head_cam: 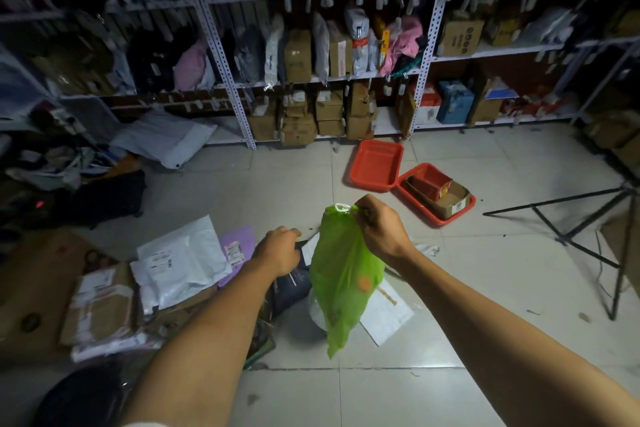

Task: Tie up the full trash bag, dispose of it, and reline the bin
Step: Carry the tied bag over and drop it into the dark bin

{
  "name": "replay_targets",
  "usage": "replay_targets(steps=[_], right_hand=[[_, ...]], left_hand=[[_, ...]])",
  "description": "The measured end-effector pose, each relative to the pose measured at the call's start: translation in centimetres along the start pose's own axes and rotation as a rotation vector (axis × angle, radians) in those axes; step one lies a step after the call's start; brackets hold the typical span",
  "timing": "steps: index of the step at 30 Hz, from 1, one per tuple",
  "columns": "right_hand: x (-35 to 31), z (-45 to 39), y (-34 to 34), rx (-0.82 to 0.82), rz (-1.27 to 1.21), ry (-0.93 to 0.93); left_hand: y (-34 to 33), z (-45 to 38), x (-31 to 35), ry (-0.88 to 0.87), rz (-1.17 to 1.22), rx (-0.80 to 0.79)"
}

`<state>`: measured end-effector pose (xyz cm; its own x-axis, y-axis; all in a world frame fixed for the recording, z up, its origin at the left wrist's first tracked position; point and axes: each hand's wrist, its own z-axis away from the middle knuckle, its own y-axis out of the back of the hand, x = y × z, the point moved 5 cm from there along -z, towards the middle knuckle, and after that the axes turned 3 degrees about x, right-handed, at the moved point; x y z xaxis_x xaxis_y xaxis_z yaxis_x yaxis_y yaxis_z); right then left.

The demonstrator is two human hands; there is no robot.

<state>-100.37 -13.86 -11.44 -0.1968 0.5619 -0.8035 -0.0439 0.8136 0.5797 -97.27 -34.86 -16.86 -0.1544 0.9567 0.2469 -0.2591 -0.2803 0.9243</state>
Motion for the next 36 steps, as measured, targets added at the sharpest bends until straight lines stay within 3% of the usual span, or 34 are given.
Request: replay_targets(steps=[6,12,15,26,36], right_hand=[[-6.2,0.9,9.5,0.053,0.062,0.022],[-7.7,4.0,15.1,0.173,0.133,0.026],[-6.3,7.0,17.0,0.265,0.148,-0.046],[-2.8,24.4,25.7,0.672,0.26,-0.498],[0.9,44.7,36.5,1.009,0.203,-0.727]], left_hand=[[9.2,4.1,6.4,-0.041,0.001,0.037],[11.2,5.5,11.1,-0.146,-0.069,0.061],[10.5,5.9,14.1,-0.234,-0.086,0.042],[4.2,11.3,30.3,-0.808,-0.246,-0.067],[-5.9,27.6,46.8,-1.161,-0.181,-0.147]])
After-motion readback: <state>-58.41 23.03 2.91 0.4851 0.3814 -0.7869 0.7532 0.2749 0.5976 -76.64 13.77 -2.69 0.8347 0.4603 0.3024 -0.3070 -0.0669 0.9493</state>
